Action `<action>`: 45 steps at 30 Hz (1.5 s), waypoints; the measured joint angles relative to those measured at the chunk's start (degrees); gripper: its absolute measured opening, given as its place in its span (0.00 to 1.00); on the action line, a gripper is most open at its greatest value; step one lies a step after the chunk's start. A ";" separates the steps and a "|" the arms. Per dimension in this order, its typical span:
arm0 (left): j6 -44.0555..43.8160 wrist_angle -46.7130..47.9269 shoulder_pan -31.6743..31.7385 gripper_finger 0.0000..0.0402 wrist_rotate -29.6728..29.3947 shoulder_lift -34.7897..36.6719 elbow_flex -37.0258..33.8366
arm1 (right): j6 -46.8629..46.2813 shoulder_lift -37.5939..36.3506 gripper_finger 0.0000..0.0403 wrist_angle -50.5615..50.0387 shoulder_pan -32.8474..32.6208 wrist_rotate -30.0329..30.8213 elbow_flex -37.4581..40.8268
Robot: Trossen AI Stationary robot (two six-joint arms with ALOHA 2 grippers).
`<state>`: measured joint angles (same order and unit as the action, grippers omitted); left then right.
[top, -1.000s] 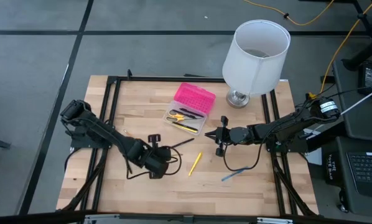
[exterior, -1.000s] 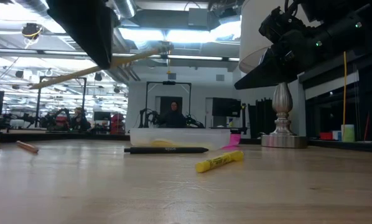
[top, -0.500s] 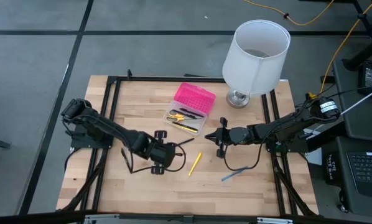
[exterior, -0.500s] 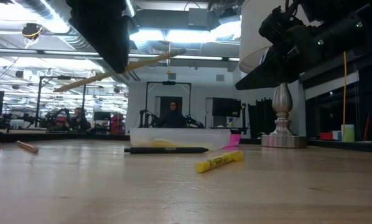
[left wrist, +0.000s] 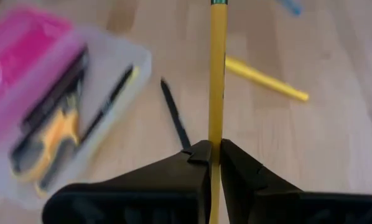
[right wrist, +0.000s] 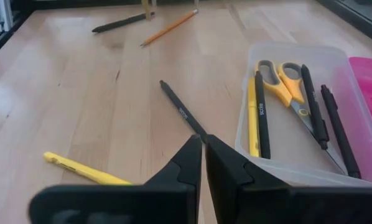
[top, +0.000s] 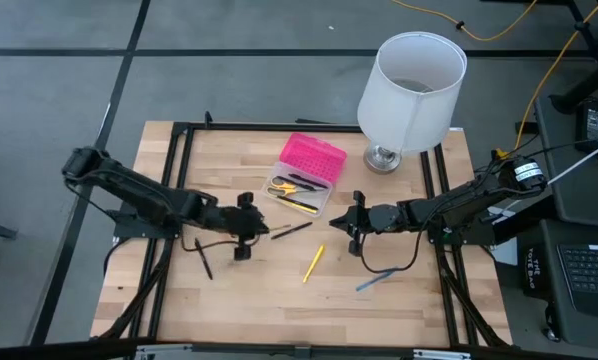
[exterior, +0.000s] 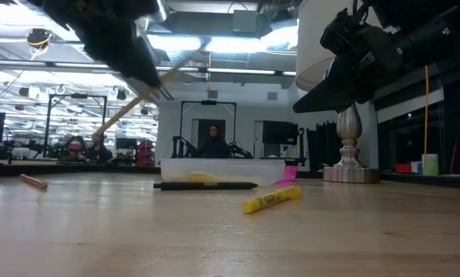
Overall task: Pick & place school supplies into a supply box
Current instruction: Put the yellow pencil into the pink supply box
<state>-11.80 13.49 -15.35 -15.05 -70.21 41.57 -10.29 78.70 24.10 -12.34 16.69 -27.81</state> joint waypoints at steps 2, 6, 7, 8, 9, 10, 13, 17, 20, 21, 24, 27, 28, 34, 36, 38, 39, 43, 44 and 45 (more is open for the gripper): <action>3.80 -4.29 1.00 0.03 0.81 2.52 -2.51 | -0.02 0.00 0.07 0.01 0.00 0.02 0.00; 9.98 -14.38 4.03 0.03 3.87 5.43 -7.59 | -0.02 0.00 0.07 0.13 0.00 0.06 0.00; 11.20 -16.92 5.01 0.03 4.99 5.77 -8.65 | -0.02 0.00 0.07 0.19 0.00 0.08 0.00; 12.26 -19.37 6.00 0.03 5.98 5.93 -9.60 | -0.02 0.00 0.07 0.32 0.00 0.09 0.00; 13.45 -21.57 7.06 0.03 6.99 5.92 -10.31 | 0.00 0.00 0.07 0.55 0.00 0.11 0.00; 14.49 -23.48 8.09 0.03 7.96 5.90 -10.96 | -0.02 0.00 0.07 0.61 0.00 0.13 0.00; 17.42 -27.00 11.08 0.03 10.22 5.90 -11.83 | 0.00 0.00 0.07 0.48 0.00 0.15 0.00; 20.11 -27.87 14.77 0.03 10.50 5.60 -12.00 | 0.10 0.00 0.07 -0.11 0.06 0.15 0.00; 21.44 -30.80 17.08 0.03 12.66 4.54 -12.00 | 1.59 0.49 0.07 -0.16 0.41 0.15 0.00; 21.45 -32.46 17.72 0.03 13.56 3.99 -11.99 | 2.58 0.87 0.07 -0.26 0.53 0.19 0.00; 20.82 -33.52 18.82 0.03 14.59 2.66 -11.98 | 6.01 2.34 0.07 -0.22 1.06 0.17 0.00; 21.67 -33.43 18.87 0.03 13.98 1.42 -12.00 | 5.94 3.96 0.07 0.20 1.84 0.19 0.00; 22.54 -33.50 18.72 0.03 13.03 1.13 -11.99 | 5.70 4.49 0.07 0.30 2.13 0.19 0.00; 23.72 -37.01 18.38 0.03 6.73 -0.71 -11.79 | 4.28 7.66 0.07 1.20 3.76 0.19 0.00; 24.17 -37.24 18.37 0.03 6.53 -1.76 -11.30 | 2.71 8.09 0.07 2.09 3.89 0.18 0.00; 25.17 -35.78 18.34 0.03 5.59 -3.26 -9.46 | 0.92 8.07 0.07 2.27 3.89 0.17 0.00; 25.87 -34.66 18.34 0.03 4.94 -4.08 -8.18 | 0.01 8.07 0.07 2.37 3.87 0.17 0.00; 30.69 -26.74 18.88 0.03 2.61 -8.41 -1.71 | -2.24 8.07 0.07 3.55 3.76 -0.89 0.00; 31.80 -24.51 19.24 0.03 1.90 -9.68 0.21 | -2.95 8.07 0.07 3.67 3.76 -1.37 -0.02; 32.57 -22.05 19.68 0.03 1.20 -10.74 2.04 | -3.21 8.06 0.07 3.67 3.69 -1.67 0.00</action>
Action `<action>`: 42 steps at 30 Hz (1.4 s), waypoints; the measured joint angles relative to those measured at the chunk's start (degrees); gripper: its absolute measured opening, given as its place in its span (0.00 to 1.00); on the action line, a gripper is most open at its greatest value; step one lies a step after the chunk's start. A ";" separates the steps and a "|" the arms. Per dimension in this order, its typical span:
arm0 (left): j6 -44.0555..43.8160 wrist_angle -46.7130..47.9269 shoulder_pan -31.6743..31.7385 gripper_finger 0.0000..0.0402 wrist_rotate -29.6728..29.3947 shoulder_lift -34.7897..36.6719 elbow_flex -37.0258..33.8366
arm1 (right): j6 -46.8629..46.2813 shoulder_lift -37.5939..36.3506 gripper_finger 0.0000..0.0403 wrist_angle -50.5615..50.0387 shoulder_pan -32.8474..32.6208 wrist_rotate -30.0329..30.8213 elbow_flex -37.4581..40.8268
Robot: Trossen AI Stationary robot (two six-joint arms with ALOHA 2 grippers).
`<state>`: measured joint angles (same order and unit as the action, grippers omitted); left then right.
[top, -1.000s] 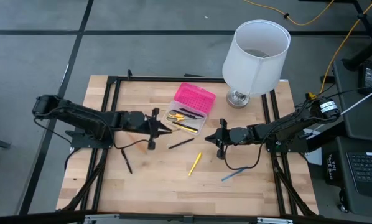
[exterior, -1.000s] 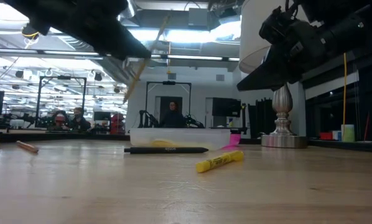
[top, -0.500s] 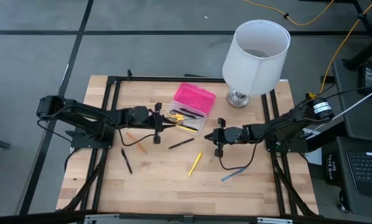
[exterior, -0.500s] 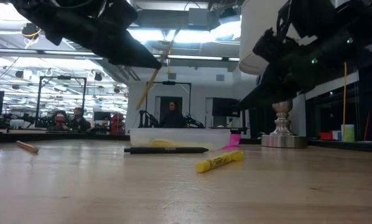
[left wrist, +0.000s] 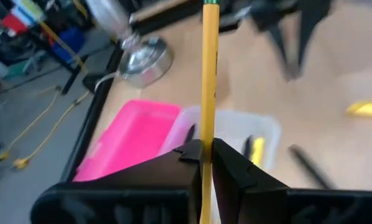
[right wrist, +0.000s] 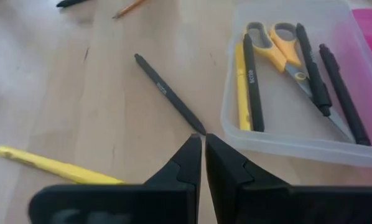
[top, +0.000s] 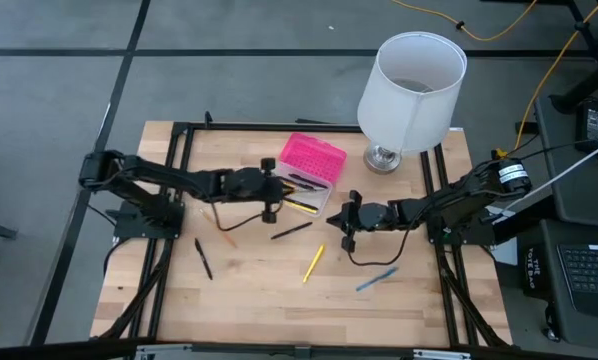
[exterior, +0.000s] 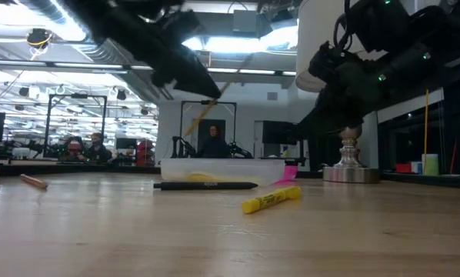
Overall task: Pick & place school supplies into a supply box
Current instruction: Put the yellow pencil into the pink supply box
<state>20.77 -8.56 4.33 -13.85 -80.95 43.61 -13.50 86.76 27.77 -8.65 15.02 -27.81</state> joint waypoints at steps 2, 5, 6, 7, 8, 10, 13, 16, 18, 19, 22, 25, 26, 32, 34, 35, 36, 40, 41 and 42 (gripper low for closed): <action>1.21 4.27 0.85 0.03 -1.11 -2.03 3.40 | -0.30 -0.02 0.07 0.27 -0.35 -0.11 0.00; 3.89 7.42 1.71 0.03 -1.65 -5.23 7.80 | -0.09 -0.02 0.07 0.35 -1.06 -0.11 0.00; 5.14 7.86 1.88 0.03 -1.64 -6.30 9.18 | 0.00 -0.02 0.07 0.35 -1.28 -0.11 0.00; 6.58 7.53 2.00 0.03 -1.62 -7.42 10.42 | 0.07 -0.02 0.07 0.37 -1.47 -0.11 0.00; 8.02 7.77 2.08 0.03 -1.55 -8.29 11.25 | 0.24 -0.02 0.07 0.42 -1.70 -0.11 0.00; 10.14 8.89 2.22 0.03 -1.56 -9.91 12.86 | 0.27 -0.02 0.07 0.59 -2.08 -0.11 0.00; 10.77 9.12 2.22 0.03 -1.75 -12.06 13.79 | 0.27 -0.02 0.07 0.55 -2.44 -0.14 0.00; 11.98 8.85 2.20 0.03 -3.37 -14.01 14.19 | 0.27 -0.04 0.07 0.06 -2.83 -0.14 0.00; 12.84 8.84 2.07 0.03 -6.97 -15.41 14.16 | 0.27 -0.04 0.07 -0.45 -3.21 -0.13 0.00; 13.23 8.90 1.92 0.03 -8.81 -16.27 14.15 | 0.27 -0.04 0.07 -0.69 -3.43 -0.15 0.00; 14.04 8.99 1.45 0.03 -12.14 -18.39 14.09 | 0.27 -0.04 0.07 -0.99 -3.97 -0.15 0.00; 15.13 9.15 1.07 0.03 -11.65 -20.46 14.08 | 0.26 -0.07 0.07 -1.08 -4.24 -0.13 0.00; 15.37 8.94 0.88 0.03 -11.64 -21.10 14.08 | 0.26 -0.07 0.07 -1.18 -4.26 -0.13 0.00; 16.03 9.06 0.21 0.03 -11.63 -22.72 14.02 | 0.15 -0.07 0.07 -1.45 -4.25 -0.13 0.00; 16.03 8.55 0.21 0.03 -11.69 -22.68 14.08 | 0.08 -0.07 0.07 -1.46 -4.25 -0.11 0.00; 16.02 8.55 0.21 0.03 -11.75 -22.64 14.08 | 0.07 -0.06 0.07 -1.46 -4.25 -0.13 0.00; 16.00 8.55 0.21 0.03 -11.73 -22.64 14.08 | 0.04 -0.07 0.07 -1.46 -4.25 -0.12 0.00; 16.01 8.82 0.21 0.03 -11.78 -22.64 14.08 | -0.12 -0.07 0.07 -1.46 -4.25 -0.12 0.00; 15.98 9.02 0.21 0.04 -11.83 -22.64 14.08 | -0.15 -0.06 0.07 -1.48 -4.25 -0.12 0.00; 15.97 9.09 0.21 0.04 -12.11 -22.64 14.08 | -0.19 -0.06 0.07 -1.49 -4.25 -0.12 0.00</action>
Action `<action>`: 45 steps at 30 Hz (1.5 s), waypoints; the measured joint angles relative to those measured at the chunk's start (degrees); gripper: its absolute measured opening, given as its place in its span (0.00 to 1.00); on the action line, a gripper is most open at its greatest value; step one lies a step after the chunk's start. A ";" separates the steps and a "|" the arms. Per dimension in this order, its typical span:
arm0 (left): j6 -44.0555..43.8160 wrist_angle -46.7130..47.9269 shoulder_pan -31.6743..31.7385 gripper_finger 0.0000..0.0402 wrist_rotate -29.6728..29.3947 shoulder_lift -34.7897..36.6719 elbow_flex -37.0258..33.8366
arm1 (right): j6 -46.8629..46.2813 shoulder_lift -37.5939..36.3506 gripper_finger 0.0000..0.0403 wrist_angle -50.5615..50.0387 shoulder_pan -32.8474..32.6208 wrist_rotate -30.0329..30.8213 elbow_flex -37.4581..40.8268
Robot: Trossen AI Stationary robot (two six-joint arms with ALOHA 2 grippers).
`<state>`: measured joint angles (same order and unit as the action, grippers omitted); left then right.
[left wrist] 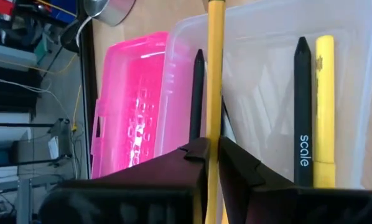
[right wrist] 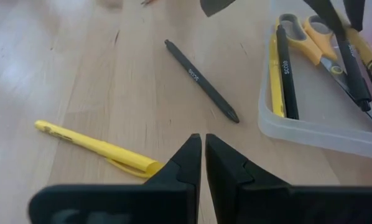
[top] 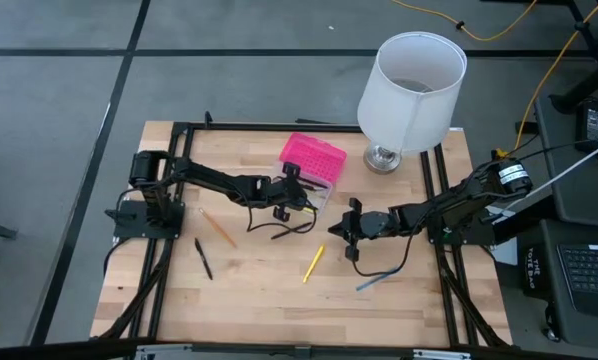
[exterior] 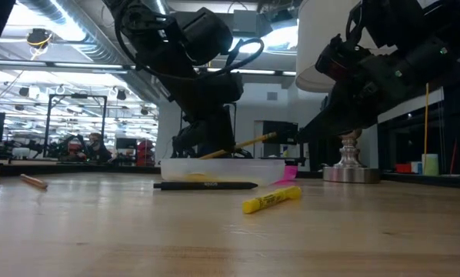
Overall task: Pick & place school supplies into a supply box
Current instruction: Put the yellow pencil into the pink supply box, then put the blue pen into the pink supply box
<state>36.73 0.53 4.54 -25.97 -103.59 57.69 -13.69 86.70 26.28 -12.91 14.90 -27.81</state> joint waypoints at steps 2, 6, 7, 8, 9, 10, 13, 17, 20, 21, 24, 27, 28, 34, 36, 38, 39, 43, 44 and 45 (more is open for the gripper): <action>0.03 0.03 -0.01 0.06 -1.13 0.00 0.00 | -0.39 0.00 0.07 -0.01 0.00 0.01 0.00; 0.04 0.01 -0.04 0.10 -5.38 0.02 0.00 | -1.14 0.00 0.07 -0.46 0.00 0.00 0.00; 0.04 0.03 -0.04 0.11 -5.94 0.02 0.00 | -1.20 0.00 0.07 -0.81 -0.04 0.01 0.00; 0.04 0.01 -0.04 0.13 -6.05 0.02 0.00 | -1.34 0.00 0.07 -1.08 -0.13 0.02 0.00; 0.04 -0.02 -0.04 0.14 -5.89 0.02 0.00 | -1.59 0.00 0.07 -1.15 -0.15 0.01 0.00; 0.04 -0.02 -0.04 0.15 -5.44 0.02 0.00 | -1.99 0.00 0.07 -1.12 -0.15 0.00 0.00; 0.02 -0.04 -0.07 0.18 -3.56 0.02 0.00 | -2.74 0.00 0.07 -1.14 -0.15 0.00 0.00; -0.62 -0.08 -0.58 0.20 -3.97 0.02 0.00 | -2.78 0.00 0.07 -1.11 -0.46 0.02 0.00; 0.14 -0.36 -1.69 0.21 -5.99 0.57 0.00 | -2.95 0.00 0.07 -1.11 -0.84 0.00 0.00; 0.70 -0.66 -2.16 0.21 -6.35 0.61 0.02 | -2.98 0.00 0.07 -1.11 -0.90 0.00 0.00; 1.53 -0.17 -3.78 0.20 -7.39 1.16 -0.02 | -2.95 0.01 0.07 -1.09 -1.22 0.00 0.00; 1.55 -0.34 -5.37 0.19 -9.17 2.33 0.00 | -3.01 0.00 0.07 -1.07 -1.29 0.00 0.00; 1.56 -0.01 -5.92 0.19 -10.02 2.87 0.00 | -3.19 0.01 0.07 -1.07 -1.29 0.00 0.00; -1.71 4.46 -8.43 0.18 -8.93 8.51 0.00 | -4.27 0.00 0.07 -1.07 -1.31 0.00 0.00; -6.41 8.64 -8.72 0.18 -7.03 11.25 0.00 | -4.27 0.00 0.07 -0.87 -1.40 -0.06 0.00; -12.39 12.83 -9.09 0.16 -4.90 14.27 0.00 | -4.27 0.00 0.07 -0.70 -1.70 -0.31 0.00; -15.69 14.21 -9.39 0.16 -3.54 15.73 0.00 | -4.27 0.00 0.07 -0.72 -1.93 -0.48 0.00; -25.14 18.26 -11.49 0.12 -0.35 20.81 0.00 | -4.07 0.00 0.06 -0.46 -2.43 -0.54 0.00; -26.16 19.20 -12.23 0.10 -0.32 21.74 0.00 | -4.07 0.00 0.06 -0.27 -2.43 -0.62 0.00; -26.77 19.53 -13.06 0.09 -0.48 22.46 0.00 | -4.16 0.02 0.05 -0.22 -2.41 -0.62 -0.02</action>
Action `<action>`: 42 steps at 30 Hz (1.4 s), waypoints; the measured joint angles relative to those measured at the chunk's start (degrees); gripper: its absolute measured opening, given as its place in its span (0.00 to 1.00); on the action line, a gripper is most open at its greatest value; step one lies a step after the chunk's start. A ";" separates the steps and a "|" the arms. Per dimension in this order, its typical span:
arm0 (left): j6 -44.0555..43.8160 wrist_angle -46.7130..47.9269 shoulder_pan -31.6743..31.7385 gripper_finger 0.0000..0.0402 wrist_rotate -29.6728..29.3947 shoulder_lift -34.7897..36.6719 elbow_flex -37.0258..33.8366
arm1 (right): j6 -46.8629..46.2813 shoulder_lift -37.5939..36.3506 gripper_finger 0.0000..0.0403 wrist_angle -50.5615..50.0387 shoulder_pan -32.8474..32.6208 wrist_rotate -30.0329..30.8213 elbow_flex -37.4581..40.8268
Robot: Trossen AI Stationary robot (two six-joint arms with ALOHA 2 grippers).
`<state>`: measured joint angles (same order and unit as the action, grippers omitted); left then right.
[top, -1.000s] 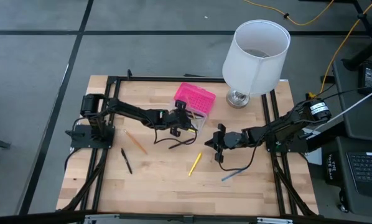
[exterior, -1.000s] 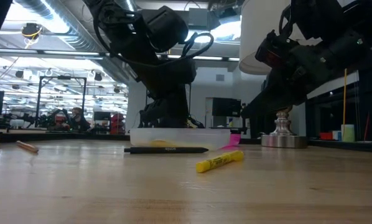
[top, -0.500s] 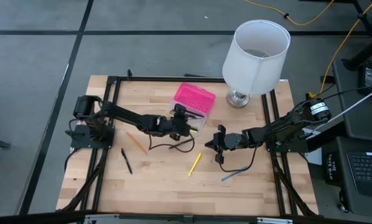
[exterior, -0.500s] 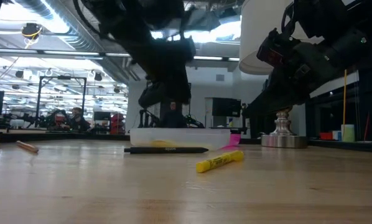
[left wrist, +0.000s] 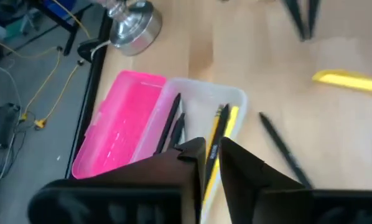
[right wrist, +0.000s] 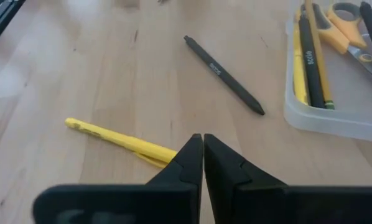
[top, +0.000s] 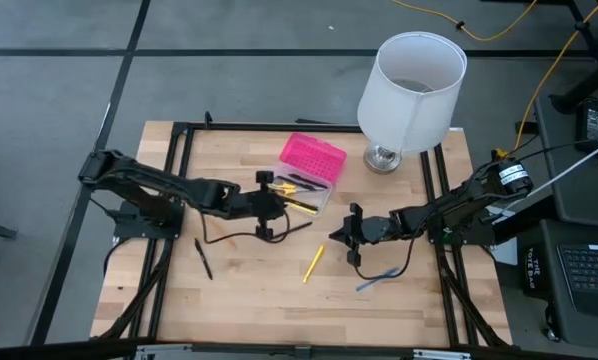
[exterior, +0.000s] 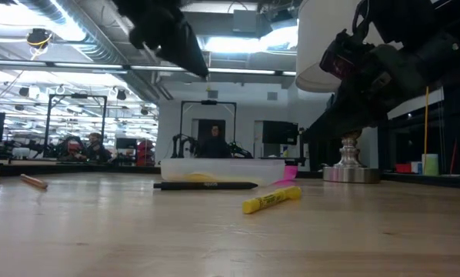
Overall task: Pick & place school supplies into a supply box
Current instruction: Put the blue pen into the pink supply box
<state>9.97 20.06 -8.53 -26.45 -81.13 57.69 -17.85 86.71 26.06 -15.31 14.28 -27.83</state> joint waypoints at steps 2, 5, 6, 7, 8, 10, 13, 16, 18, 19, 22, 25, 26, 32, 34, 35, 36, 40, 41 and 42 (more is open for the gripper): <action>-0.66 1.38 -1.82 0.05 -0.72 1.20 0.00 | -0.19 -0.02 0.03 0.11 -0.02 0.00 0.00; -0.90 1.35 -4.53 0.01 -0.05 2.28 -0.38 | -1.92 -0.02 0.01 1.06 -0.16 -1.53 0.00; -1.60 0.57 -5.38 0.01 0.47 2.80 -1.15 | -2.30 -0.03 0.01 1.78 -0.34 -2.42 0.00; -2.74 -0.19 -6.16 0.01 0.69 3.36 -2.15 | -2.70 -0.07 0.02 2.44 -0.49 -3.09 -0.09; -4.07 -1.28 -6.81 0.01 0.67 3.99 -3.38 | -2.65 -0.11 0.02 2.51 -0.67 -3.90 -0.40; -5.72 -4.56 -8.08 0.01 0.47 5.44 -6.50 | -1.48 -0.10 0.03 2.21 -1.23 -4.71 -1.56; -6.84 -11.37 -9.30 0.00 0.28 7.54 -12.02 | 1.72 -0.11 0.03 1.46 -2.01 -5.49 -3.75; -7.06 -19.03 -10.05 0.00 0.25 9.43 -17.44 | 5.01 -0.11 0.01 -0.56 -2.75 -5.79 -6.28; -6.26 -22.99 -10.30 0.01 0.16 10.45 -20.45 | 6.72 -0.11 0.01 -3.53 -3.11 -6.79 -8.40; -5.96 -24.25 -10.30 0.01 0.18 10.85 -21.54 | 7.29 -0.11 0.01 -5.83 -3.32 -6.94 -9.65; -5.81 -26.64 -10.29 0.01 0.15 11.75 -23.68 | 7.33 -0.11 0.02 -17.21 -4.04 -8.34 -14.54; -5.80 -26.22 -10.13 0.01 -0.29 11.89 -23.89 | 4.67 -0.11 0.01 -31.65 -5.34 -10.46 -21.01; -5.80 -26.26 -10.13 0.01 -0.47 11.89 -23.89 | 3.45 -0.11 0.01 -36.05 -5.97 -10.82 -23.28; -6.57 -26.28 -10.13 0.01 -0.47 11.87 -23.89 | -0.34 -0.11 0.02 -52.64 -10.40 -11.00 -32.78; -7.82 -26.30 -10.15 0.01 -0.47 11.87 -23.89 | -1.67 -0.11 0.03 -55.04 -11.90 -11.13 -34.34; -8.62 -26.30 -10.15 0.01 -0.46 11.87 -23.89 | -1.95 -0.11 0.03 -56.09 -12.67 -11.26 -34.85; -9.32 -26.30 -10.15 0.01 -0.47 11.87 -23.89 | -2.67 -0.11 0.03 -57.16 -13.42 -11.41 -35.22; -9.72 -26.30 -10.15 0.01 -0.47 11.87 -23.89 | -6.25 -0.11 0.02 -59.02 -15.76 -11.56 -36.26; -9.72 -26.30 -10.15 0.01 -0.47 11.87 -23.89 | -7.51 -0.11 0.02 -59.30 -16.26 -11.58 -36.30; -9.74 -26.30 -10.15 0.01 -0.47 11.87 -23.89 | -8.11 -0.11 0.02 -59.87 -16.76 -11.58 -36.30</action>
<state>0.23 -6.24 -18.67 -26.92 -69.25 33.80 -25.96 86.61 -33.80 -32.08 2.70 -64.14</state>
